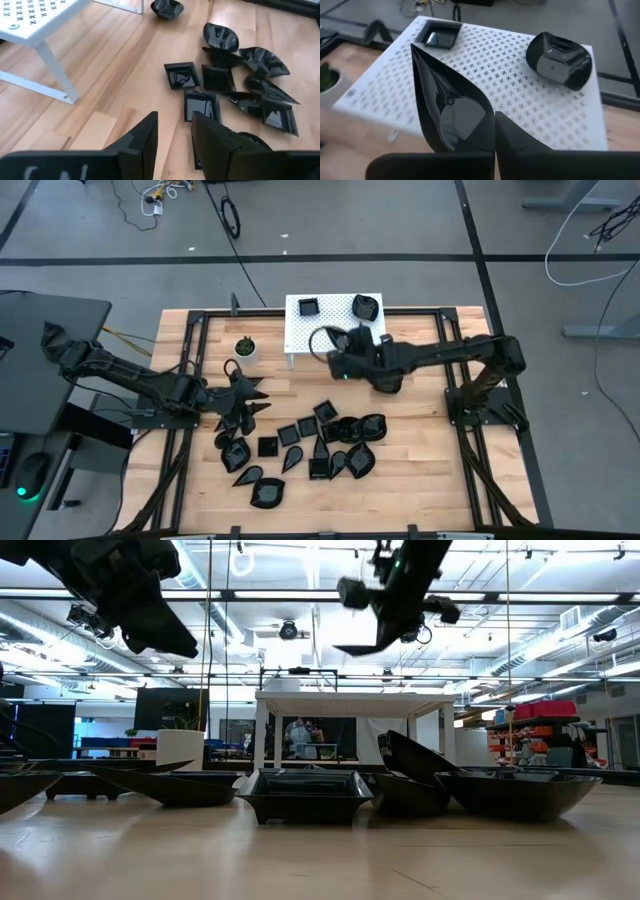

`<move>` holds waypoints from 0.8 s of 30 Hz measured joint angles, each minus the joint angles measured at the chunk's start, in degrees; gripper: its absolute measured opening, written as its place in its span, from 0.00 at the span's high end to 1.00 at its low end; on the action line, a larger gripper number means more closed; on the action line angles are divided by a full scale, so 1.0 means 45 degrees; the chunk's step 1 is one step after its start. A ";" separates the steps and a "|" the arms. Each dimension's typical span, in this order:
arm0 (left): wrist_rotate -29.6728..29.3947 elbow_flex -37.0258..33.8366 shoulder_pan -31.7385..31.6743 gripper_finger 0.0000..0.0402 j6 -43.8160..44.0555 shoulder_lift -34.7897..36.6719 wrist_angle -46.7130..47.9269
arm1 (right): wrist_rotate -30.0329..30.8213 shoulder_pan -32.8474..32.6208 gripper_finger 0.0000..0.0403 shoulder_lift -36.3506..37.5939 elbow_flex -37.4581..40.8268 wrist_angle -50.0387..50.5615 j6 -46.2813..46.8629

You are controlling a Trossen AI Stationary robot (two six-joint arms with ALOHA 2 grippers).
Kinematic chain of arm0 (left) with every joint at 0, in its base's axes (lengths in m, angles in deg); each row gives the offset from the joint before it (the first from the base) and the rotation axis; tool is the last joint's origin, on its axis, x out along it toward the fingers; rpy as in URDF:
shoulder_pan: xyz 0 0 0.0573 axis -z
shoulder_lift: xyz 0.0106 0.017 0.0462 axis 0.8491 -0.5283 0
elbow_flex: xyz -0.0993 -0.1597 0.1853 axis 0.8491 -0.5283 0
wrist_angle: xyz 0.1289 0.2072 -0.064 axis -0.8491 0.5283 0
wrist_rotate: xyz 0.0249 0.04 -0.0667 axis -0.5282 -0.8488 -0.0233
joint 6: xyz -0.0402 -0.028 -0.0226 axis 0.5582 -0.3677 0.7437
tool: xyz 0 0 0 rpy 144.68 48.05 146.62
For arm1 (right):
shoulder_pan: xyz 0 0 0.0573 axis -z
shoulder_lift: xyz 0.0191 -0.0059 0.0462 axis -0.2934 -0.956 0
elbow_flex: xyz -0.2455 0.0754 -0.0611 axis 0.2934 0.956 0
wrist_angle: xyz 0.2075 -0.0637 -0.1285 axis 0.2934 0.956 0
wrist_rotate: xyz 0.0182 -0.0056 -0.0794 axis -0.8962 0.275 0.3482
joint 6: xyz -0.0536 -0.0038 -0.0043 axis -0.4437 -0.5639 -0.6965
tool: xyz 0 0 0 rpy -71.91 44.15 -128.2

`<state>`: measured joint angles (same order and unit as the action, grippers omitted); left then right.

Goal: Pick & Place Mini shaped plates
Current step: Put the black plate on the shelf

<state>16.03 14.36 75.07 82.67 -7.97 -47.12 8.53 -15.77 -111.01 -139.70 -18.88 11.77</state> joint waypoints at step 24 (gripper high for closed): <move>0.0144 0.0000 0.0023 0.69 -0.0018 0.0005 0.0120 | -0.1385 0.1427 0.97 -0.0956 -0.0004 -0.0333 0.2015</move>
<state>16.68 14.36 75.17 82.59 -7.95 -46.58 2.30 -9.35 -115.31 -139.72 -20.38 20.84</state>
